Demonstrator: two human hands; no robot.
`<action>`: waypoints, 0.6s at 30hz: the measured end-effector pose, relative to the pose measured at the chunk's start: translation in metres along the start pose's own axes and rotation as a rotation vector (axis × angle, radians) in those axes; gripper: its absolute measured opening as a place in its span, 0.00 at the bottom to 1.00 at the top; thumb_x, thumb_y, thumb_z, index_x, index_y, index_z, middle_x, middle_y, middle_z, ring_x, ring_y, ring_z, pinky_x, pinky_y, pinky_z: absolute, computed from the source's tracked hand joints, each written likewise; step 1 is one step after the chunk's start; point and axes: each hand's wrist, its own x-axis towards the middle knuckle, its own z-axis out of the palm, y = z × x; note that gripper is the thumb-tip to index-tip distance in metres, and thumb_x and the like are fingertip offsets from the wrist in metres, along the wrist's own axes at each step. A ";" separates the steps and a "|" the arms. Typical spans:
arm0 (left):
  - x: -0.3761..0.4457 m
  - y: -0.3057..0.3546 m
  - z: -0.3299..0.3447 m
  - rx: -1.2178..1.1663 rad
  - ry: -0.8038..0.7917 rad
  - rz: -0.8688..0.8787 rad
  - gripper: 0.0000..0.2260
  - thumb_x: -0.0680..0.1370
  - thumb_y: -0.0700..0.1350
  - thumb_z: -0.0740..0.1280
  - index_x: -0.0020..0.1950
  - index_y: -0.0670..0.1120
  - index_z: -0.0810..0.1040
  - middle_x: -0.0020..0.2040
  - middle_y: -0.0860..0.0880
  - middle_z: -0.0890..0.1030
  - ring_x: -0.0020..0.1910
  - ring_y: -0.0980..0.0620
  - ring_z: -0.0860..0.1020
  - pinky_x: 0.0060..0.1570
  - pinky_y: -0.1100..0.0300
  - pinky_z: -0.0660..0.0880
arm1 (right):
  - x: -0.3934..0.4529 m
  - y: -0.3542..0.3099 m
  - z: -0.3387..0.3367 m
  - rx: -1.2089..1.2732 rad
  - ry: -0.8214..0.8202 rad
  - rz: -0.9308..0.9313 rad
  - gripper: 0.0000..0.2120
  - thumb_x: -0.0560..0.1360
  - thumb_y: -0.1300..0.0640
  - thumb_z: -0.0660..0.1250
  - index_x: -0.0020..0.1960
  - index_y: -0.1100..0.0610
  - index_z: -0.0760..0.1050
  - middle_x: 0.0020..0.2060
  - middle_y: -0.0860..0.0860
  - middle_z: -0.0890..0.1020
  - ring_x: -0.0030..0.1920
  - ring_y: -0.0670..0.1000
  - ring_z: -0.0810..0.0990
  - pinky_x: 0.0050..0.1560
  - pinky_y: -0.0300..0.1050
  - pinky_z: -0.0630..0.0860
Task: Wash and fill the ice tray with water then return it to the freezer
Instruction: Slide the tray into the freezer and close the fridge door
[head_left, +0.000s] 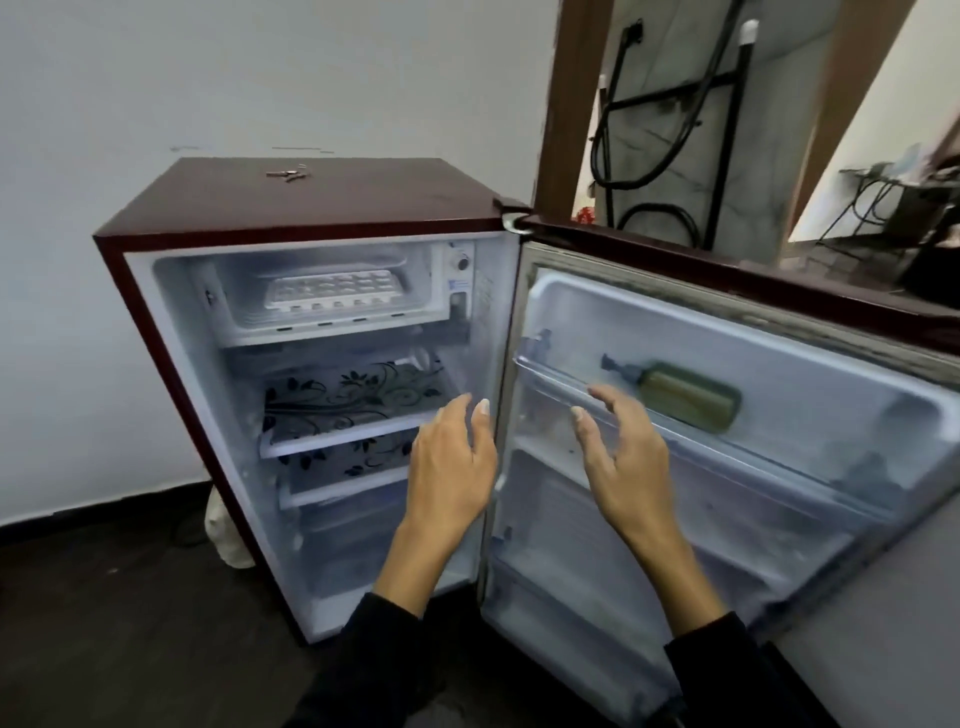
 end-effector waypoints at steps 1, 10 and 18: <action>-0.010 0.009 0.011 -0.016 -0.001 0.001 0.21 0.82 0.53 0.52 0.68 0.41 0.71 0.63 0.43 0.77 0.63 0.44 0.74 0.64 0.48 0.69 | -0.007 0.009 -0.017 0.008 0.036 0.005 0.16 0.80 0.52 0.64 0.65 0.58 0.75 0.61 0.50 0.78 0.61 0.43 0.73 0.61 0.36 0.67; -0.081 0.090 0.114 -0.090 -0.042 0.122 0.18 0.82 0.48 0.54 0.69 0.42 0.70 0.66 0.45 0.76 0.66 0.48 0.72 0.64 0.55 0.68 | -0.031 0.116 -0.159 0.085 0.614 0.145 0.18 0.77 0.50 0.62 0.62 0.61 0.74 0.59 0.58 0.78 0.60 0.57 0.77 0.64 0.54 0.72; -0.104 0.135 0.165 -0.096 -0.162 0.238 0.15 0.82 0.46 0.55 0.64 0.41 0.74 0.59 0.45 0.80 0.58 0.48 0.76 0.56 0.62 0.69 | 0.026 0.187 -0.235 0.346 0.858 0.636 0.19 0.81 0.46 0.56 0.53 0.60 0.75 0.46 0.54 0.78 0.45 0.49 0.73 0.48 0.43 0.71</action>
